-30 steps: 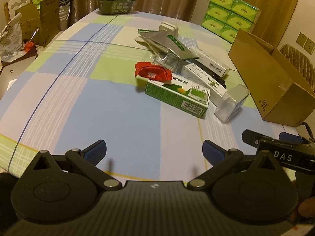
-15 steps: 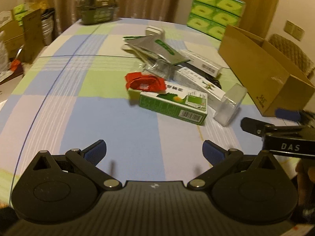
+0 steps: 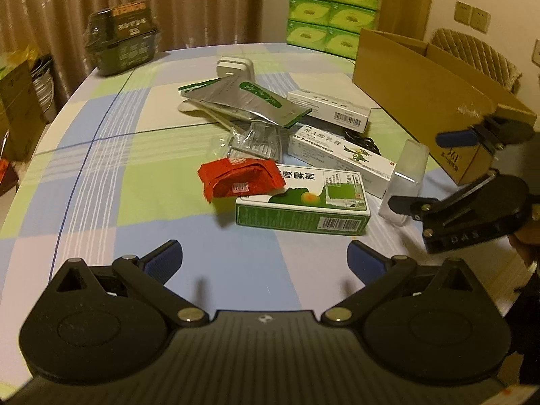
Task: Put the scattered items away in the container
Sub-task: 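Move the left tool toward the red wrapped packet on the table, then close the left tool on the red wrapped packet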
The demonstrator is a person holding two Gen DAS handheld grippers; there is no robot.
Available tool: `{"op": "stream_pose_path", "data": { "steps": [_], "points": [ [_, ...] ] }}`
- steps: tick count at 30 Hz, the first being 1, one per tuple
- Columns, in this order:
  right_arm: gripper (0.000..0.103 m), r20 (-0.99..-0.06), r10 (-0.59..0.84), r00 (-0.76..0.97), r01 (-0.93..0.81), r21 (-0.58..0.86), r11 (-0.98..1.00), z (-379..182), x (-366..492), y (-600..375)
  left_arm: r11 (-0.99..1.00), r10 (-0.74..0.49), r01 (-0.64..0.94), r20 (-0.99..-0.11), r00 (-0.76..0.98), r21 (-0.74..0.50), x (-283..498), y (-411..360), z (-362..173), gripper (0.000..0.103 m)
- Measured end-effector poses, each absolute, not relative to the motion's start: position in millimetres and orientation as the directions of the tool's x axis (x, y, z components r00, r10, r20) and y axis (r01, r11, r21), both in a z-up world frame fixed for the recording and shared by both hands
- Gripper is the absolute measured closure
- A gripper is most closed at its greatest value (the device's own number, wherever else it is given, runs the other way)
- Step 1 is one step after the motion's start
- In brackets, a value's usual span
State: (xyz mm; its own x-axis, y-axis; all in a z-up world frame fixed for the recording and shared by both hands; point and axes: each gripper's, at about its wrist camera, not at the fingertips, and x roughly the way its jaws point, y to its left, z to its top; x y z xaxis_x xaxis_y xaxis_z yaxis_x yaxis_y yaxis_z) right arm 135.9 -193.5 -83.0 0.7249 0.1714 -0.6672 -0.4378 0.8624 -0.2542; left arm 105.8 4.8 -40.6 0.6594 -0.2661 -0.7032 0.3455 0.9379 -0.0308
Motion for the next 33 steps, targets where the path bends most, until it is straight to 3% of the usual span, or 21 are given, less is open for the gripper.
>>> {"op": "stream_pose_path", "data": {
  "steps": [6, 8, 33],
  "points": [
    [0.003, -0.677, 0.194, 0.71, -0.424, -0.191, 0.885, -86, 143, -198, 0.927, -0.285, 0.373, -0.703, 0.651, -0.031, 115, 2, -46, 0.001],
    [0.015, -0.69, 0.214, 0.691, -0.422, -0.146, 0.895, -86, 144, -201, 0.925, -0.29, 0.379, -0.701, 0.651, -0.031, 117, 0, -47, 0.001],
    [0.015, -0.653, 0.197, 0.731, -0.29, -0.037, 0.956, -81, 118, -219, 0.917, -0.326, 0.394, -0.678, 0.659, -0.058, 156, -4, -51, 0.001]
  ]
}}
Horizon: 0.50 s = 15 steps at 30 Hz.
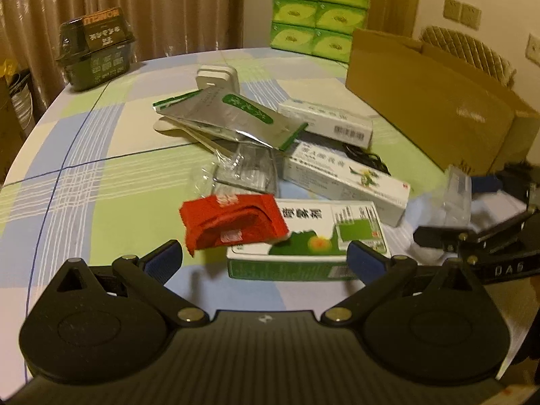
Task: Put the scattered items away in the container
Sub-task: 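Close the left tool on the red wrapped packet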
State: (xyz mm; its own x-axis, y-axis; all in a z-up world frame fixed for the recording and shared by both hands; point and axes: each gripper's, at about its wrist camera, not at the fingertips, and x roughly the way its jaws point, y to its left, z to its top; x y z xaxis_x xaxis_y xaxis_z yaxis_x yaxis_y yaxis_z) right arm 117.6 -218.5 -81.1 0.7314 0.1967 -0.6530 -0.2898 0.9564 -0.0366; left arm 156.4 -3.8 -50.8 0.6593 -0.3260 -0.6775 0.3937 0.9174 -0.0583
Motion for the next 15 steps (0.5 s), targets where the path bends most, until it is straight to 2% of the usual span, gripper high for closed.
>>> {"op": "stream_pose_path", "data": {
  "steps": [6, 8, 10, 14, 15],
  "points": [
    [0.015, -0.648, 0.197, 0.736, -0.287, -0.036, 0.957, -81, 118, -217, 0.954, -0.277, 0.281, -0.662, 0.696, -0.105, 169, 5, -49, 0.001],
    [0.015, -0.647, 0.198, 0.736, -0.286, -0.032, 0.958, -81, 119, -217, 0.957, -0.272, 0.267, -0.664, 0.697, -0.112, 175, 4, -50, 0.006],
    [0.015, -0.646, 0.197, 0.737, -0.285, -0.033, 0.958, -81, 120, -217, 0.958, -0.268, 0.264, -0.671, 0.691, -0.111, 178, 1, -51, 0.018],
    [0.015, -0.645, 0.197, 0.738, -0.28, -0.028, 0.96, -81, 122, -218, 0.962, -0.252, 0.253, -0.676, 0.693, -0.099, 182, -1, -53, 0.03],
    [0.015, -0.645, 0.197, 0.739, -0.28, -0.027, 0.96, -81, 122, -218, 0.963, -0.251, 0.251, -0.675, 0.694, -0.1, 183, -1, -52, 0.036]
  ]
}}
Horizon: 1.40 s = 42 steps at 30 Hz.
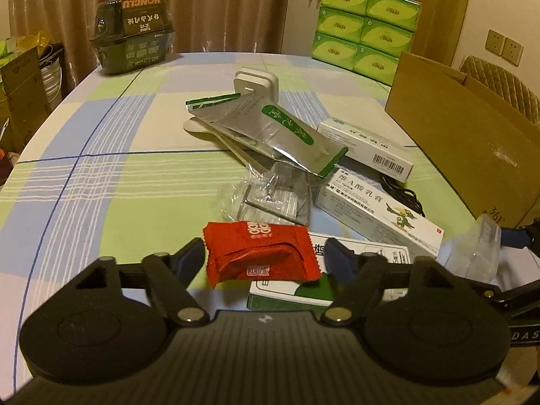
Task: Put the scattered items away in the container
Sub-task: 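Close the left tool on the red wrapped packet, then lift the red packet with the left tool toward the cardboard box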
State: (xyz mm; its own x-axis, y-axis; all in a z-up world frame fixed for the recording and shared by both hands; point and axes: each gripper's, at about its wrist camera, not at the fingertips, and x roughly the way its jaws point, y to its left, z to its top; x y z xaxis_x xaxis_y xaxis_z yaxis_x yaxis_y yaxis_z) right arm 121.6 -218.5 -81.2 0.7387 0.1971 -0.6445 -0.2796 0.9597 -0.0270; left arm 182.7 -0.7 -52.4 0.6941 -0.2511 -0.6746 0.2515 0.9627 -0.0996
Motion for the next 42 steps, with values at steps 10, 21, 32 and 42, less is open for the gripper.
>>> {"op": "stream_pose_path", "data": {
  "steps": [10, 21, 32, 42],
  "points": [
    [0.015, -0.637, 0.198, 0.745, -0.272, -0.02, 0.962, -78, 120, -220, 0.963, -0.243, 0.26, -0.67, 0.701, -0.077, 179, 1, -47, 0.062],
    [0.015, -0.606, 0.199, 0.77, -0.271, -0.027, 0.962, -60, 113, -216, 0.962, -0.255, 0.253, -0.657, 0.709, -0.1, 159, 8, -37, 0.063],
    [0.015, -0.556, 0.184, 0.811, -0.251, -0.045, 0.967, -26, 95, -219, 0.956, -0.275, 0.273, -0.635, 0.722, -0.103, 143, 2, -10, 0.063],
    [0.015, -0.495, 0.15, 0.856, -0.207, -0.062, 0.976, 12, 79, -234, 0.944, -0.313, 0.314, -0.598, 0.738, -0.106, 127, -16, 22, 0.063]
  ]
}}
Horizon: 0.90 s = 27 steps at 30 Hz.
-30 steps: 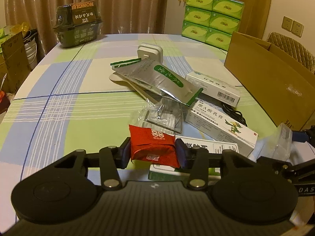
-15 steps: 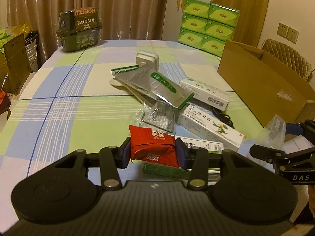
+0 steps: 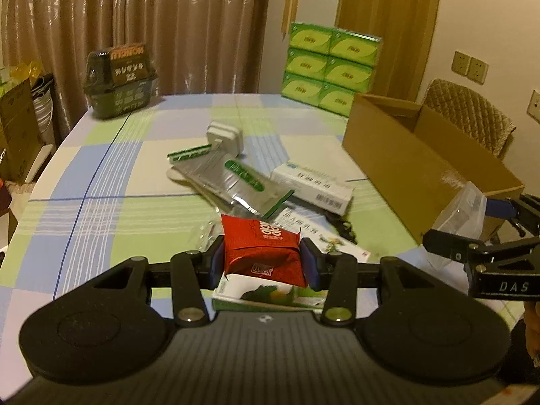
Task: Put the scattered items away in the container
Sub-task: 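Lift the red packet with the left tool toward the cardboard box, then lower the red packet into the cardboard box and open the left tool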
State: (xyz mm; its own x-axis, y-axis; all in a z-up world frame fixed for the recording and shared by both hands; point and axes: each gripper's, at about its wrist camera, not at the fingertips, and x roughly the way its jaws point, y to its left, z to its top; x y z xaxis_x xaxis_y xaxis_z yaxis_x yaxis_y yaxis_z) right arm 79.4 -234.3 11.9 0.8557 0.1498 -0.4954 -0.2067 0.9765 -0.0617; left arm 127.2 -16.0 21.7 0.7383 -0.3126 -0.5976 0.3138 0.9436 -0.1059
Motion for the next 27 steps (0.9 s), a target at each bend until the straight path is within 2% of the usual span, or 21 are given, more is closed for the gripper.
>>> {"op": "stream_pose_path", "data": {
  "steps": [16, 27],
  "points": [
    [0.015, -0.425, 0.066, 0.903, -0.108, -0.075, 0.991, 60, 79, -277, 0.919, -0.372, 0.378, -0.559, 0.741, -0.111, 114, -57, 54, 0.063],
    [0.015, -0.399, -0.009, 0.917, -0.028, -0.087, 0.996, 74, 93, -323, 0.883, -0.44, 0.455, -0.547, 0.712, -0.118, 118, -104, 67, 0.063]
  ]
}}
